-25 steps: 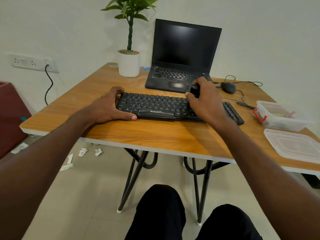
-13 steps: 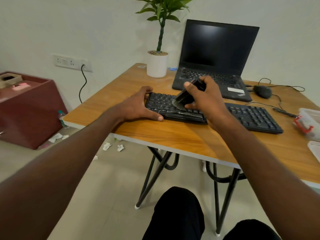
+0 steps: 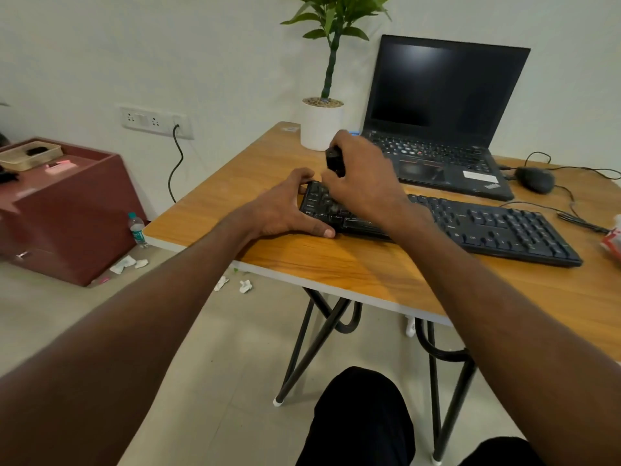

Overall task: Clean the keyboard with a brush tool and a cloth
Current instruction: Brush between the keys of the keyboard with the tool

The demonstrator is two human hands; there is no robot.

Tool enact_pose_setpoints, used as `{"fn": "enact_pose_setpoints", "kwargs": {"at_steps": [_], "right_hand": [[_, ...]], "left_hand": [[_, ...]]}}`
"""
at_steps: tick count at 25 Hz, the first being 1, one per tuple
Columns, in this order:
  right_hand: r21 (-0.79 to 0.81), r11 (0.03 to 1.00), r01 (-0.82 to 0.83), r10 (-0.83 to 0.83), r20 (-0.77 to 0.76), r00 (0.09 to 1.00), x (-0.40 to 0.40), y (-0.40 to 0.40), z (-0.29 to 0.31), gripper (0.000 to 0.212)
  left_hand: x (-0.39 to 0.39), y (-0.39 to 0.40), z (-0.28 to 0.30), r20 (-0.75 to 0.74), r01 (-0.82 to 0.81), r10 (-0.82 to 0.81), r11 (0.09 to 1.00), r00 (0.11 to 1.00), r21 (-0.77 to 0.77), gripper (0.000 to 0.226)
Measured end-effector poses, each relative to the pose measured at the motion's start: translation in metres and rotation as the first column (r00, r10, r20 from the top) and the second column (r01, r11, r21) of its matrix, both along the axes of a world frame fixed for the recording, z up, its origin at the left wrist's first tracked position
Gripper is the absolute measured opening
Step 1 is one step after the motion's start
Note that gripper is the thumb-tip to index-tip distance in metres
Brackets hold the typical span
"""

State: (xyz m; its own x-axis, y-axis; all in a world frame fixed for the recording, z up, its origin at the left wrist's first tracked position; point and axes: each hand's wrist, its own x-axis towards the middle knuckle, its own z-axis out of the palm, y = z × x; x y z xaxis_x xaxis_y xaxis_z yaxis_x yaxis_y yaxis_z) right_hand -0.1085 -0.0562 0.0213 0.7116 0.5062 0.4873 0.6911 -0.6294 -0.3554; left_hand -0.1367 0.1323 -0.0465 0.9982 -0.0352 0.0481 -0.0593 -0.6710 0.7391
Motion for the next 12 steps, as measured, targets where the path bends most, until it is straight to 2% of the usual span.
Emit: {"fn": "enact_pose_setpoints", "kwargs": {"at_steps": [1, 4, 6, 8, 11, 12], "right_hand": [[0.028, 1.000, 0.015, -0.015, -0.028, 1.000, 0.002, 0.000, 0.003, 0.036], [0.223, 0.974, -0.051, 0.122, -0.317, 0.941, 0.001, 0.011, 0.006, 0.032], [0.296, 0.953, -0.066, 0.181, -0.381, 0.907, 0.000, 0.019, 0.003, 0.033], [0.222, 0.974, -0.049, 0.120, -0.320, 0.940, 0.003, 0.021, 0.002, 0.035], [-0.135, 0.990, 0.048, -0.057, -0.061, 0.997, 0.011, 0.022, 0.012, 0.038], [-0.153, 0.985, 0.075, -0.078, -0.016, 0.997, 0.012, 0.023, 0.015, 0.039]], "left_hand": [[0.000, -0.001, 0.000, 0.000, 0.001, -0.001, 1.000, 1.000, 0.003, 0.143], [-0.001, -0.001, 0.000, 0.009, 0.007, -0.007, 1.000, 1.000, -0.018, 0.144], [0.000, -0.001, 0.000, 0.013, 0.005, -0.005, 0.999, 1.000, -0.036, 0.142], [-0.001, -0.003, 0.001, 0.008, 0.004, -0.003, 0.999, 1.000, -0.036, 0.143], [0.000, -0.002, 0.001, 0.004, -0.007, 0.008, 1.000, 1.000, -0.031, 0.146], [0.000, -0.001, 0.002, -0.001, -0.011, 0.011, 1.000, 1.000, -0.029, 0.147]]}}
